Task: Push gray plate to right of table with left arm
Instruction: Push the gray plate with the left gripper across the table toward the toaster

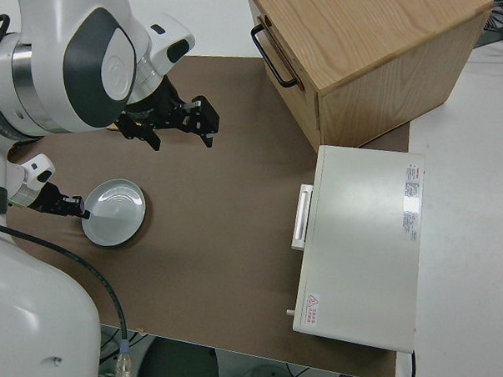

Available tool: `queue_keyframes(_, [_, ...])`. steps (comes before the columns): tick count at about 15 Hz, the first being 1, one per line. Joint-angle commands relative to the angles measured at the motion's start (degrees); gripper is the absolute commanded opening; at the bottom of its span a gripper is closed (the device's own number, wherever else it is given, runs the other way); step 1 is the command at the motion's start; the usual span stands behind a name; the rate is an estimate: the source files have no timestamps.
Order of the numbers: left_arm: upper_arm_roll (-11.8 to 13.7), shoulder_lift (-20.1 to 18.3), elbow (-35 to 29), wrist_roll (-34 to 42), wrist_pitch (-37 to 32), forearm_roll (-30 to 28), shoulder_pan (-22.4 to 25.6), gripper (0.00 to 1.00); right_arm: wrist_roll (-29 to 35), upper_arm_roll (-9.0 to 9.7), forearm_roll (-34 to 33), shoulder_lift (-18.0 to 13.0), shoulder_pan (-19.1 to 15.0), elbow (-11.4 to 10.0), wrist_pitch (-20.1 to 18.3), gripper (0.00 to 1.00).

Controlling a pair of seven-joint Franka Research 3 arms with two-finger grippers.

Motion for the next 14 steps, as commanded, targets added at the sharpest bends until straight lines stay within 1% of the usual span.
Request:
queue_keyframes(1, [0.51,3.4,2.43,-0.62,1.49,-1.21,-2.53,0.0,-0.46,1.09,-0.48,-0.53,-1.35,0.02,-0.81,0.996])
queue_keyframes(4, [0.51,3.93,3.31,-0.71,2.37,-2.43,-3.84,0.0,-0.46,1.09,-0.48,-0.53,-1.35,0.02,-0.81,0.996])
queue_keyframes(8, [0.6,5.86,5.94,-1.5,2.54,-4.98,-6.13,0.0,-0.46,1.09,-0.48,-0.62,-1.35,0.02,-0.81,0.996])
queue_keyframes(12, [0.6,7.61,8.58,-2.64,2.54,-5.25,-7.44,0.0,-0.46,1.09,-0.48,-0.53,-1.35,0.02,-0.81,0.996])
queue_keyframes(14, [0.6,8.76,10.34,-4.91,2.54,-5.16,-8.24,0.0,-0.46,1.09,-0.48,-0.53,-1.35,0.02,-0.81,0.996])
